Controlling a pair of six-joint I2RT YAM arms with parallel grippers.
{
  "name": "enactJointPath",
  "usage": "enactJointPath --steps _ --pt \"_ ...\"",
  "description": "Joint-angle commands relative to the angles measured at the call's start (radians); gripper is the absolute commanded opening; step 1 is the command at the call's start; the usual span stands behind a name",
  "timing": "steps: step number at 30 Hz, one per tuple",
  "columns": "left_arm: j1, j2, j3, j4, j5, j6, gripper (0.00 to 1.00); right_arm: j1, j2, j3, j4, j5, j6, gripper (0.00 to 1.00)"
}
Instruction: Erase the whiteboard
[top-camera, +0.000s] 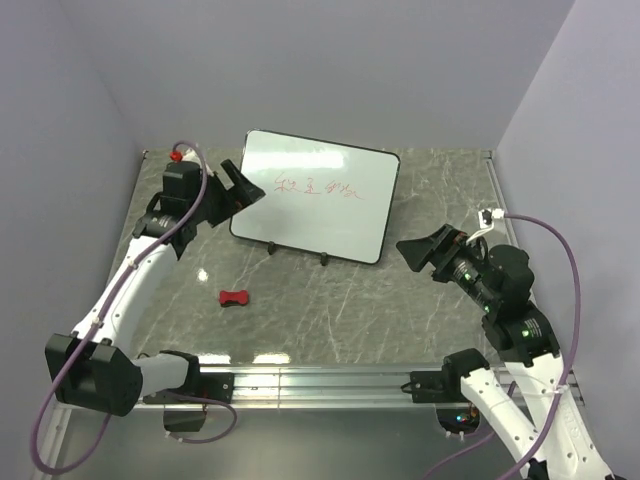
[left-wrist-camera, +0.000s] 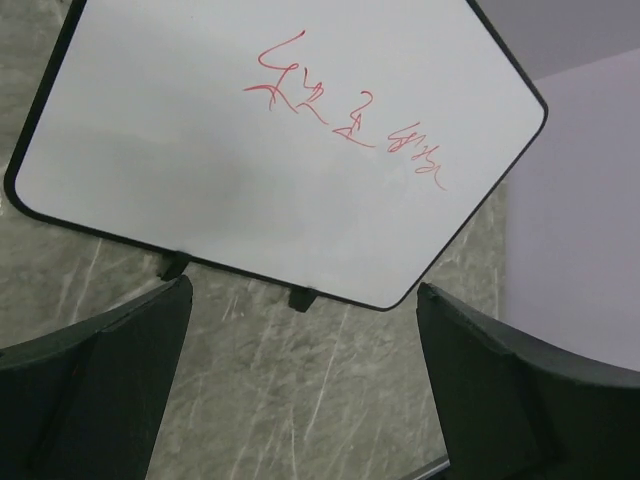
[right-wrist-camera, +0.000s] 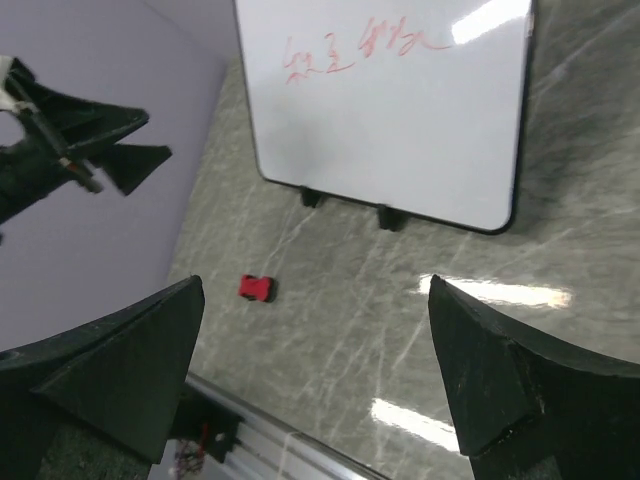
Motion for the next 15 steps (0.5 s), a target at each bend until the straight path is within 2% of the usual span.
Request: enactJointPath --steps 1,3,4,8,9,11,15 --pt "-0.048 -0.017 0.063 -0.203 -0.2 0.034 0.99 0.038 -0.025 0.06 -0.061 0.127 -0.078 1.0" --pt "-0.096 -0.008 0.036 -0.269 -0.274 -0.011 0.99 0.051 -0.031 0.065 -0.092 0.191 -0.096 1.0" --pt "-0.117 0.007 0.033 -0.378 -0.411 -0.054 0.99 0.064 -0.031 0.062 -0.096 0.204 -0.101 1.0" --pt "-0.221 0.011 -0.015 -0.564 -0.592 -0.249 0.99 0.085 -0.023 0.013 -0.093 0.204 -0.083 1.0" --pt "-0.231 0.0 -0.026 -0.589 -0.604 -0.335 1.0 0.085 -0.026 -0.001 -0.078 0.192 -0.076 1.0" --pt "-0.246 -0.019 -0.068 -0.607 -0.589 -0.387 1.0 0.09 -0.038 -0.03 -0.063 0.16 -0.055 0.99" --pt "-0.246 -0.089 -0.167 -0.546 -0.552 -0.507 0.99 0.107 -0.048 -0.041 -0.078 0.161 -0.073 0.98"
